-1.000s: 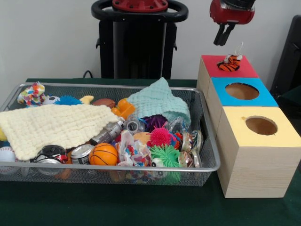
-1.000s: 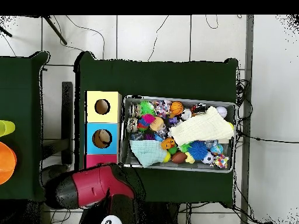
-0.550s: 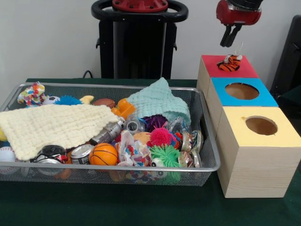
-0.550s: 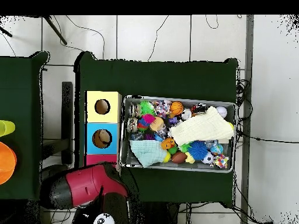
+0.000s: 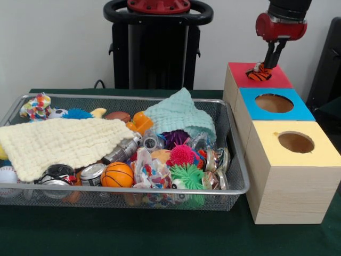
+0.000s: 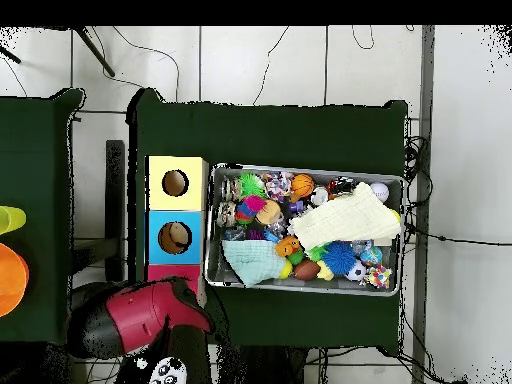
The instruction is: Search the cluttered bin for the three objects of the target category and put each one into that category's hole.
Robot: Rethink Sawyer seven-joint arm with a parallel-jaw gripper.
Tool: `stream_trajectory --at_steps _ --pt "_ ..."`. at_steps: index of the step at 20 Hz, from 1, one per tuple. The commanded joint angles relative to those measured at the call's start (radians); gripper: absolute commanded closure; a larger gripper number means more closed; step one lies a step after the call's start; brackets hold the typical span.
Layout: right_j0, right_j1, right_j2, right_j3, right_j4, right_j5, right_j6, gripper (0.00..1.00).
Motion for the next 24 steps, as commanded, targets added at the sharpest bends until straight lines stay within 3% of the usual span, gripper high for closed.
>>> stream_trajectory --at_steps 1,4,9,13,24 --pt "0.007 0.05 0.009 -0.05 -0.012 -0.042 0.149 1.0" --pt "0.0 0.057 0.009 -0.037 -0.021 -0.055 0.13 1.0" --pt "-0.06 0.026 0.054 0.025 -0.014 0.016 0.047 1.0" --pt "-0.071 0.018 0.065 0.032 -0.013 0.074 0.025 1.0" --pt "-0.075 0.046 0.082 0.049 -0.031 -0.013 0.044 1.0"
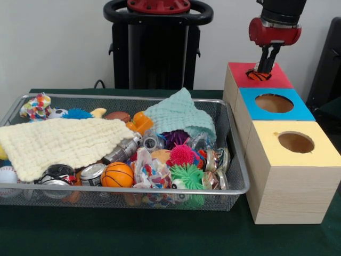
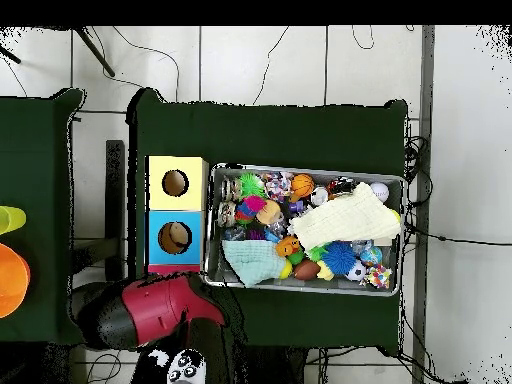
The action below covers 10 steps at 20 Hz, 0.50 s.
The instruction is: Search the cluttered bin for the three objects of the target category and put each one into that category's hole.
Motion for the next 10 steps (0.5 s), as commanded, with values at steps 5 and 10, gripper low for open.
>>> stream_trajectory --at_steps 5,10 --pt "-0.021 0.064 0.074 0.055 -0.047 -0.014 0.046 1.0" --pt "-0.007 0.108 0.049 0.055 -0.091 -0.055 0.046 1.0"
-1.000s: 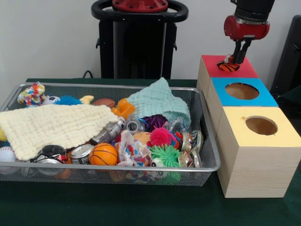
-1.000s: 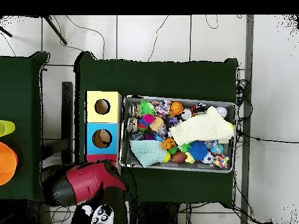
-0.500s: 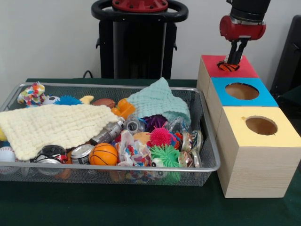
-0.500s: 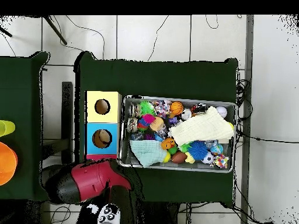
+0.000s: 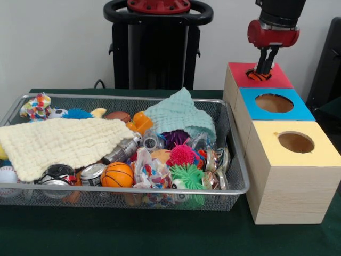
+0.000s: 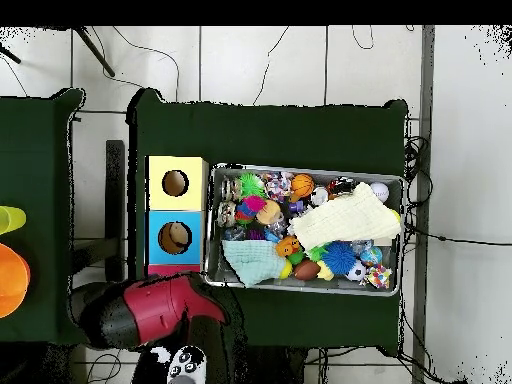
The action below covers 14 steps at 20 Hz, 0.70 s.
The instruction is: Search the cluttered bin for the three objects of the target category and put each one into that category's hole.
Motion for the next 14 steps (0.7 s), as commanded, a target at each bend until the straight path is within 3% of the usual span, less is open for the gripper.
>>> stream_trajectory --at_steps 1,7,14 --pt "-0.001 0.103 0.043 0.054 -0.091 -0.082 0.061 1.0" --pt "0.019 0.169 0.025 0.028 -0.117 -0.155 0.096 1.0" --pt "0.004 0.162 0.042 0.035 -0.118 -0.151 0.089 1.0"
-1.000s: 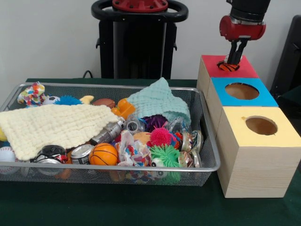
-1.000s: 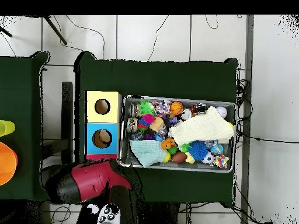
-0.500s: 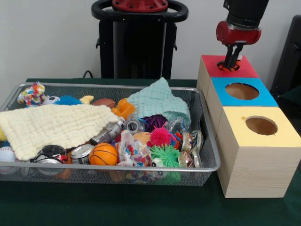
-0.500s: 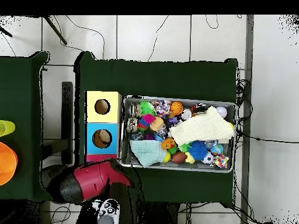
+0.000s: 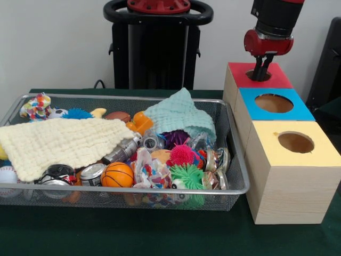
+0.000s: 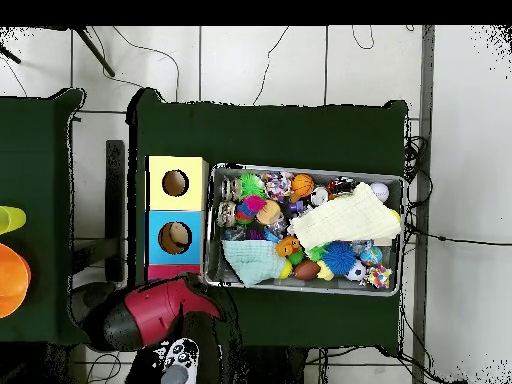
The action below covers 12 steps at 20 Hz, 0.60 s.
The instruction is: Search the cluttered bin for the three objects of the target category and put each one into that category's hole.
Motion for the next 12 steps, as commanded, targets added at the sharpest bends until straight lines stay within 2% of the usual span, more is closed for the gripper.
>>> stream_trajectory --at_steps 1,4,9,12 --pt "-0.019 0.11 0.049 0.036 -0.061 -0.098 0.085 1.0" --pt "-0.043 0.076 0.074 0.045 -0.04 -0.014 0.047 1.0" --pt "-0.103 -0.078 0.124 0.072 0.026 0.257 -0.057 1.0" --pt "-0.15 -0.159 0.163 0.046 0.059 0.439 -0.123 1.0"
